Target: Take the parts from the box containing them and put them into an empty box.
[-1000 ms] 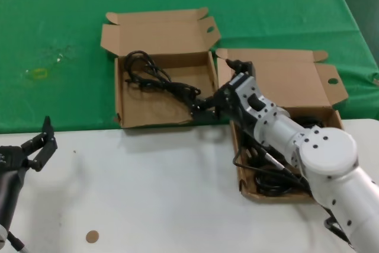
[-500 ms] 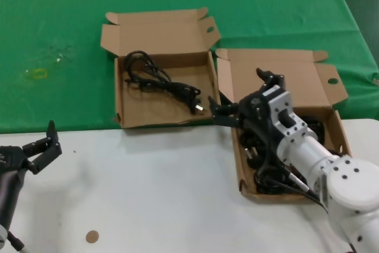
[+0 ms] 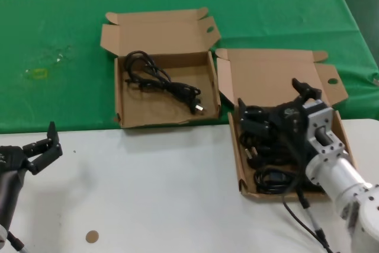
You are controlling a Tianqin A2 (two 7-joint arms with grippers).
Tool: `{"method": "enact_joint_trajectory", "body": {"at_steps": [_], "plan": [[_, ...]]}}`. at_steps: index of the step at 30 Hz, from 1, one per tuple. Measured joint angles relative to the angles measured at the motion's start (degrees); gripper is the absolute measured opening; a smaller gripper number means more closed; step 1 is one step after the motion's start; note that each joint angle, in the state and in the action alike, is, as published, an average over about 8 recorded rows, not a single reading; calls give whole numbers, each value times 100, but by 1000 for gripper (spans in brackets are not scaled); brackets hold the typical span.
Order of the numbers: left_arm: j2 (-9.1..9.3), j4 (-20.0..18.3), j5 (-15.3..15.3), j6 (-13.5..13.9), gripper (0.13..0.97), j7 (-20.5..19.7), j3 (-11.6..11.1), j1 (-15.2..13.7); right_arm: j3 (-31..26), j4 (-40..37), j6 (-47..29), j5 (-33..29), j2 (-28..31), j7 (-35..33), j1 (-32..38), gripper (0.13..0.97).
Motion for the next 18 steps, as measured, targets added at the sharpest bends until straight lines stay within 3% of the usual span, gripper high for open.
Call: {"method": "enact_joint_trajectory", "body": {"at_steps": [11, 18], "plan": [[0, 0, 0, 0, 966, 0, 0, 0, 347, 801, 352, 365, 160, 116, -788, 966], [0, 0, 0, 0, 966, 0, 0, 0, 411, 949, 416, 432, 189, 137, -932, 966]]}}
